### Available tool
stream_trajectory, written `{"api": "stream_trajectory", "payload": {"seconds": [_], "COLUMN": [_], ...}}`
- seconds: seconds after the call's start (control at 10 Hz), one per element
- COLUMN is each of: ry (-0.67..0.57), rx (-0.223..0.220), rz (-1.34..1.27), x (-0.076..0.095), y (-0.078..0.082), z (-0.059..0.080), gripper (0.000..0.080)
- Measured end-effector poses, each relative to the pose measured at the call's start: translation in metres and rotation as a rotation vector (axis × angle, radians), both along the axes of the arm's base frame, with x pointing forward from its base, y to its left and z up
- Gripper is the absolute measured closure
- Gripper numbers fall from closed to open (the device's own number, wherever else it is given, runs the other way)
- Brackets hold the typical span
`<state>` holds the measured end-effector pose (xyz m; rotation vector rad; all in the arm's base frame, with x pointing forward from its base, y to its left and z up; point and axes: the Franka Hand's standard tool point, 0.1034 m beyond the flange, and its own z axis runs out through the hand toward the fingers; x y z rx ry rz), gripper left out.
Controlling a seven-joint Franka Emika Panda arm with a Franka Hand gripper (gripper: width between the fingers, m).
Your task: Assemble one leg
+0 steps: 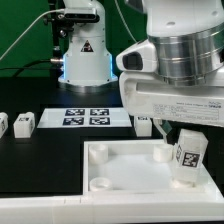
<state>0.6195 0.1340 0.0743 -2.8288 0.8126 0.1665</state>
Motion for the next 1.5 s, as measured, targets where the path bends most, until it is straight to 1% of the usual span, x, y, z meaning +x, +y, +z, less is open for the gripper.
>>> {"api": "stream_trajectory", "payload": {"seconds": [0.1, 0.2, 0.3, 0.4, 0.5, 0.6, 0.7, 0.8, 0.9, 1.0, 1.2, 1.4, 1.5], "ry": [-0.027, -0.101, -0.139, -0.17, -0.161, -0.161, -0.161, -0.129, -0.121, -0.09, -0.06, -0.012, 0.027], "rx": [0.006, -0.022, -0.032, -0.029, -0.028, -0.028, -0.028, -0.035, -0.036, -0.037, -0.042, -0.042, -0.04], "rz": [0.124, 0.341, 0.477, 0.631, 0.586, 0.589, 0.584, 0.413, 0.372, 0.209, 0.055, -0.189, -0.403], "x": [0.0, 0.004, 0.004, 0.006, 0.006, 0.006, 0.006, 0.007, 0.006, 0.007, 0.007, 0.007, 0.008], "y": [0.0, -0.003, -0.007, -0.016, -0.015, -0.014, -0.014, -0.017, -0.017, -0.017, -0.017, -0.018, -0.017], "z": [0.0, -0.002, -0.004, -0.005, -0.005, -0.005, -0.005, -0.005, -0.005, -0.005, -0.006, -0.006, -0.007], "gripper": [0.0151, 0.0151, 0.0151, 0.0151, 0.018, 0.0358, 0.0358, 0.0508, 0.0508, 0.0508, 0.0508, 0.0508, 0.0508]}}
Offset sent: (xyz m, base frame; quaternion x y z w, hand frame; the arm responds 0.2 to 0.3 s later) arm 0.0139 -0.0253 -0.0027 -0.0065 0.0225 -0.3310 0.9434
